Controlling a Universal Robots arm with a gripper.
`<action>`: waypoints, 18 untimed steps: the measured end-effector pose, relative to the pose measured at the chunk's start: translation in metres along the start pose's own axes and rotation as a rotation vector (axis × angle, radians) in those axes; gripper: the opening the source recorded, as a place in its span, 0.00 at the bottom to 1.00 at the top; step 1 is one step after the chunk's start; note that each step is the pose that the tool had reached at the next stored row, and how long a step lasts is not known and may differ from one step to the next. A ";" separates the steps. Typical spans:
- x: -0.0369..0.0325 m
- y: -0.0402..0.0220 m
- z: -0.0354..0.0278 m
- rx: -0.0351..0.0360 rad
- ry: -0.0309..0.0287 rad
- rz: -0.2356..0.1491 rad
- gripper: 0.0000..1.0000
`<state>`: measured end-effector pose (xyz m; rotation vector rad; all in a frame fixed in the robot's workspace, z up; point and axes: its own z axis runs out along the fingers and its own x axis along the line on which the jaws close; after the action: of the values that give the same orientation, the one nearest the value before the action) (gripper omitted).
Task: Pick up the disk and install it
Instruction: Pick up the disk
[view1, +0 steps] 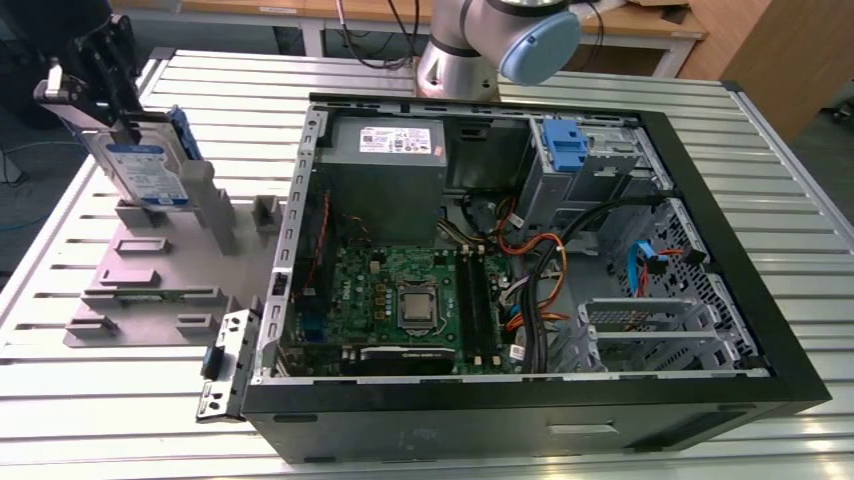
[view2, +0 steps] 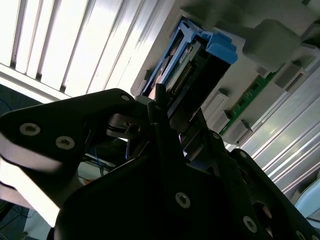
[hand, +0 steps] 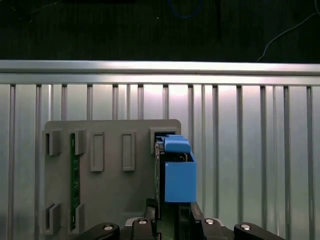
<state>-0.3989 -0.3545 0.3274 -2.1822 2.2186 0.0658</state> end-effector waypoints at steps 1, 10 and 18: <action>-0.0002 0.0000 -0.0034 0.0000 0.0002 0.000 0.35; -0.0014 0.0003 -0.0285 0.0001 0.0002 0.000 0.35; -0.0015 0.0003 -0.0293 -0.0001 0.0003 0.000 0.35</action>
<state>-0.3989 -0.3545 0.3567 -2.1824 2.2187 0.0656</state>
